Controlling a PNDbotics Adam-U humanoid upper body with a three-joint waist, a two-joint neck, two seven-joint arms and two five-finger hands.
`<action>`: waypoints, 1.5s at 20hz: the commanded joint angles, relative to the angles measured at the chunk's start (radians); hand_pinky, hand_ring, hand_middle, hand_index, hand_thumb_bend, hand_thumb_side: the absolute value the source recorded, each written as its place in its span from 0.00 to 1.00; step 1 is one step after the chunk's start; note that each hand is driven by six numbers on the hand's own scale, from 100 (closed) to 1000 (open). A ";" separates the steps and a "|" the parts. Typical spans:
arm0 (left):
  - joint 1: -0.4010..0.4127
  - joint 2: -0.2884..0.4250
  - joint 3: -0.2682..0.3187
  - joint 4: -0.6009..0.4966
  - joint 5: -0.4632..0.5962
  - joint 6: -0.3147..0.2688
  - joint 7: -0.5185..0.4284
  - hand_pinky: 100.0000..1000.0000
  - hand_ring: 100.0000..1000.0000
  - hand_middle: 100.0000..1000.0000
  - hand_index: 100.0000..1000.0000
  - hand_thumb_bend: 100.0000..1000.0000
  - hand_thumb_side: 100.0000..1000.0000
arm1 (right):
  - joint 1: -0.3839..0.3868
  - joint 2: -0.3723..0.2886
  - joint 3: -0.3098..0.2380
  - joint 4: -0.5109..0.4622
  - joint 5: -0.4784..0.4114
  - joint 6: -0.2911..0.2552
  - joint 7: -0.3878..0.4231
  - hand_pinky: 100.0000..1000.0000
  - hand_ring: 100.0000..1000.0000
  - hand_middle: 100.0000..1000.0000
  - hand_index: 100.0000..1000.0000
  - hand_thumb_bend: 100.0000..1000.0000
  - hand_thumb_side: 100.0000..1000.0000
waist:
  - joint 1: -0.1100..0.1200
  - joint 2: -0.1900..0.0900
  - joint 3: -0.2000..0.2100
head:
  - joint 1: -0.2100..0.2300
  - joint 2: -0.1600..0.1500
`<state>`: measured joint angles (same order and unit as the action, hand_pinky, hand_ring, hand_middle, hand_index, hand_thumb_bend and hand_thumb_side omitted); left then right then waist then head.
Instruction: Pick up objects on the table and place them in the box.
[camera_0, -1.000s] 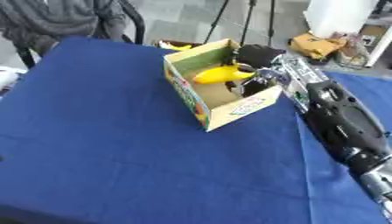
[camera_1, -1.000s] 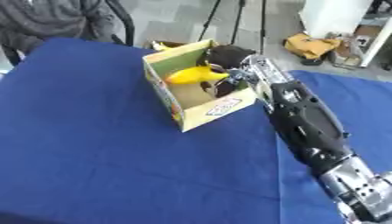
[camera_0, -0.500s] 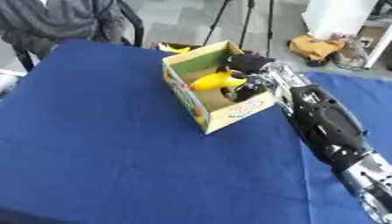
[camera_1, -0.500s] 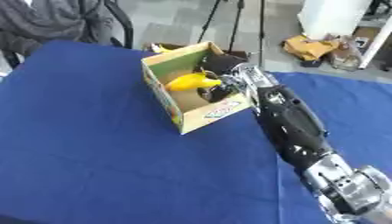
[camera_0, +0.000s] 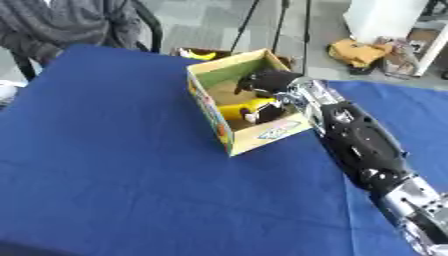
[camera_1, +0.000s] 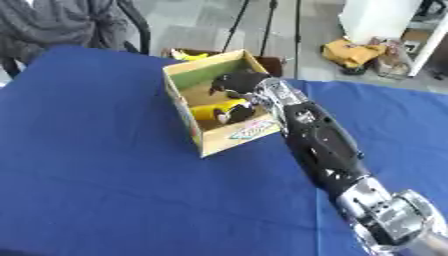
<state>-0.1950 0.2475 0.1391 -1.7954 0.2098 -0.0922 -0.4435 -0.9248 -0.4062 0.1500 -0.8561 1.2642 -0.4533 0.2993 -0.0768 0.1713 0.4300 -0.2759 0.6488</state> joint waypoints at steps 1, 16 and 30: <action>-0.013 0.022 0.000 -0.020 0.007 -0.001 -0.003 0.49 0.40 0.47 0.61 0.13 1.00 | -0.029 -0.012 0.002 -0.038 -0.013 -0.013 0.010 0.82 0.90 0.93 0.91 0.00 0.70 | 0.005 -0.020 -0.003 | -0.002 -0.012; 0.001 0.025 0.026 -0.020 -0.003 0.013 0.020 0.49 0.40 0.47 0.61 0.14 1.00 | 0.055 -0.143 0.028 -0.432 -0.472 0.036 -0.106 0.66 0.69 0.75 0.84 0.00 0.10 | 0.000 -0.027 -0.175 | 0.104 0.006; 0.031 0.017 0.046 -0.010 -0.014 0.008 0.042 0.49 0.40 0.48 0.61 0.14 1.00 | 0.515 -0.138 -0.076 -0.918 -1.408 0.363 -0.148 0.56 0.55 0.62 0.76 0.00 0.74 | 0.047 -0.028 -0.385 | 0.201 0.040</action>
<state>-0.1588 0.2543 0.1768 -1.7942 0.1970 -0.0824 -0.4052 -0.4006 -0.5409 0.0976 -1.7286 -0.0979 -0.1080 0.1609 -0.0326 0.1588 0.0413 -0.0822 0.6792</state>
